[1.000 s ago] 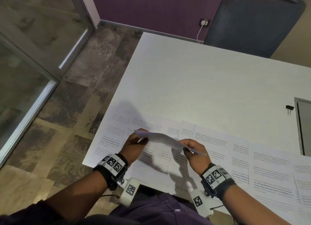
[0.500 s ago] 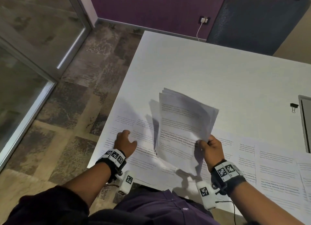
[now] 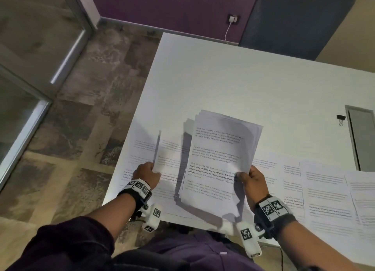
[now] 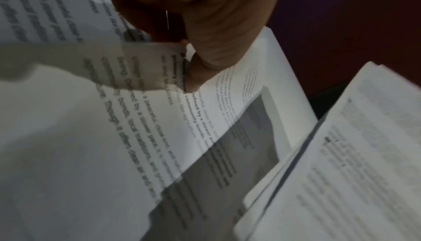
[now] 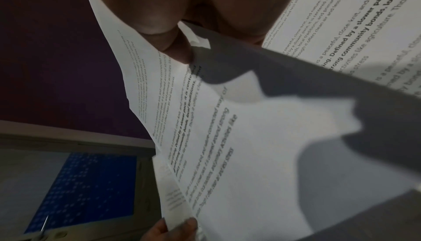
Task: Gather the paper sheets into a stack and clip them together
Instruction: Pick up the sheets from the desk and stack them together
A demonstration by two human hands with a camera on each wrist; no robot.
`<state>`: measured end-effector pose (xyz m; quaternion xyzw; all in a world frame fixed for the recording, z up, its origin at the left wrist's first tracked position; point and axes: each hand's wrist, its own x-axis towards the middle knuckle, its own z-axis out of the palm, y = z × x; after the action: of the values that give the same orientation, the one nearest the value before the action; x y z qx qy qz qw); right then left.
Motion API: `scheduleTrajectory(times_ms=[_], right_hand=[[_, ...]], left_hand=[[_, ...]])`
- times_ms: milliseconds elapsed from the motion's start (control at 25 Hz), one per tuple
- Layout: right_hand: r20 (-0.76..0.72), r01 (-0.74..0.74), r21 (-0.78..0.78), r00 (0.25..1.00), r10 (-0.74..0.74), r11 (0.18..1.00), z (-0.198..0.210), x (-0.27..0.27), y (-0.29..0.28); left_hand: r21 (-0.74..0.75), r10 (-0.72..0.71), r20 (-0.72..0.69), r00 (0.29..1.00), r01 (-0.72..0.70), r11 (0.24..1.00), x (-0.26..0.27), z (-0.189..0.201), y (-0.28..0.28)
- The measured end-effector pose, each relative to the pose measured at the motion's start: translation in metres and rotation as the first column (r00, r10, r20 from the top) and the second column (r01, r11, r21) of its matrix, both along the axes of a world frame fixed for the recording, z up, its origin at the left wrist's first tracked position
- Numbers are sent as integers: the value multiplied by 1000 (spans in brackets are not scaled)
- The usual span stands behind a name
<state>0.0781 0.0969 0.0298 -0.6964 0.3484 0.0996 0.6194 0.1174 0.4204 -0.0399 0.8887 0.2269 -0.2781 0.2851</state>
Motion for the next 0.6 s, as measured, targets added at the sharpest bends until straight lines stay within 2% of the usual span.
scheduleTrajectory(times_ms=[160, 280, 360, 480, 600], right_hand=[[-10, -41, -5, 999, 41, 999, 3, 5, -5], [-22, -45, -35, 999, 44, 998, -2, 12, -12], [-44, -41, -56, 998, 39, 998, -6, 12, -15], [-51, -27, -38, 998, 25, 999, -5, 11, -16], [-43, -28, 37, 999, 29, 999, 2, 12, -15]], left_hand=[[-193, 165, 169, 972, -132, 972, 10, 39, 3], [-308, 220, 264, 939, -134, 942, 22, 83, 16], [-416, 296, 263, 918, -169, 893, 25, 108, 22], [-587, 415, 199, 888, -231, 776, 26, 133, 27], [-641, 386, 122, 914, -224, 734, 26, 131, 19]])
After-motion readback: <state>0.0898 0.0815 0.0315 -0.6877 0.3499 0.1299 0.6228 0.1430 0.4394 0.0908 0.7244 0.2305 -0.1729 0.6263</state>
